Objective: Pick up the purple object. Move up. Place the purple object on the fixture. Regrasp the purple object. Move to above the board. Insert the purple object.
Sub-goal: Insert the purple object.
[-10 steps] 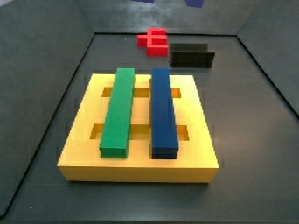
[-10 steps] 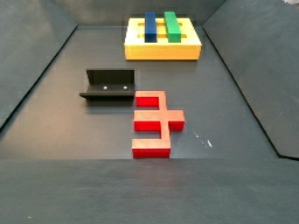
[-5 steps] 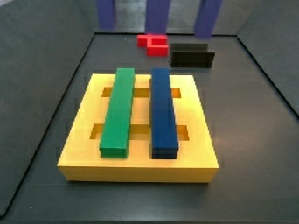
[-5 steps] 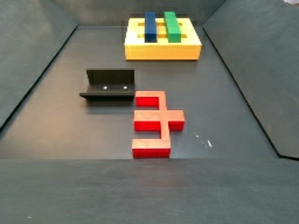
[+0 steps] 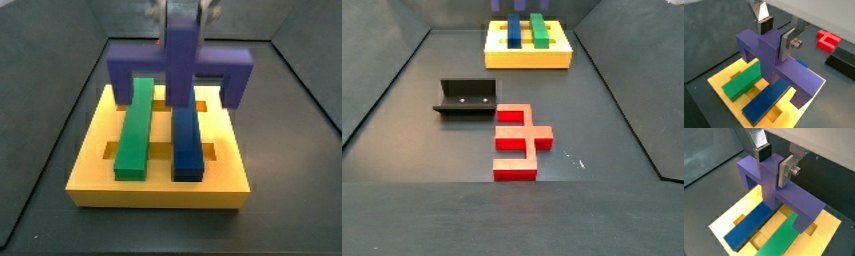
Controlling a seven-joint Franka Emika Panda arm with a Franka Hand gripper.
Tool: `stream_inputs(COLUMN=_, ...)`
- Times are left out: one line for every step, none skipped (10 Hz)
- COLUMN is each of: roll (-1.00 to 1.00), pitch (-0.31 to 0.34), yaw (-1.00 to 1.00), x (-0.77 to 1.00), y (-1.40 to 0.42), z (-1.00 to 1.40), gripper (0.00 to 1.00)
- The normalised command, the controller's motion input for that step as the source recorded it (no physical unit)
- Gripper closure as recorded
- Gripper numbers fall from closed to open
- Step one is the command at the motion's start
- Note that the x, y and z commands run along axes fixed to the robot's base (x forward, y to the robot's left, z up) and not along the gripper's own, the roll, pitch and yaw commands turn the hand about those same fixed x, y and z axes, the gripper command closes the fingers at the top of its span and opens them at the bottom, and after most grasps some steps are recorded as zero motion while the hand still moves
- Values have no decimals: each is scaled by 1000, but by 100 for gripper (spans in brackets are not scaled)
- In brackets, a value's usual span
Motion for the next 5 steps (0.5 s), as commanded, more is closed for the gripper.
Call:
stream_inputs(roll=-7, pitch=-200, yaw=43, x=-200, y=-51, z=-489, gripper=100)
stream_inputs(roll=-39, pitch=-101, yaw=43, x=-137, y=-31, z=-209, gripper=100)
stream_inputs(roll=-44, pitch=0, yaw=37, x=-14, y=-60, z=0, gripper=100)
stream_inputs(roll=-16, pitch=-9, yaw=37, x=-60, y=-111, z=0, gripper=100)
stream_inputs(roll=37, pitch=-44, yaw=60, x=-66, y=-217, z=-129, gripper=100)
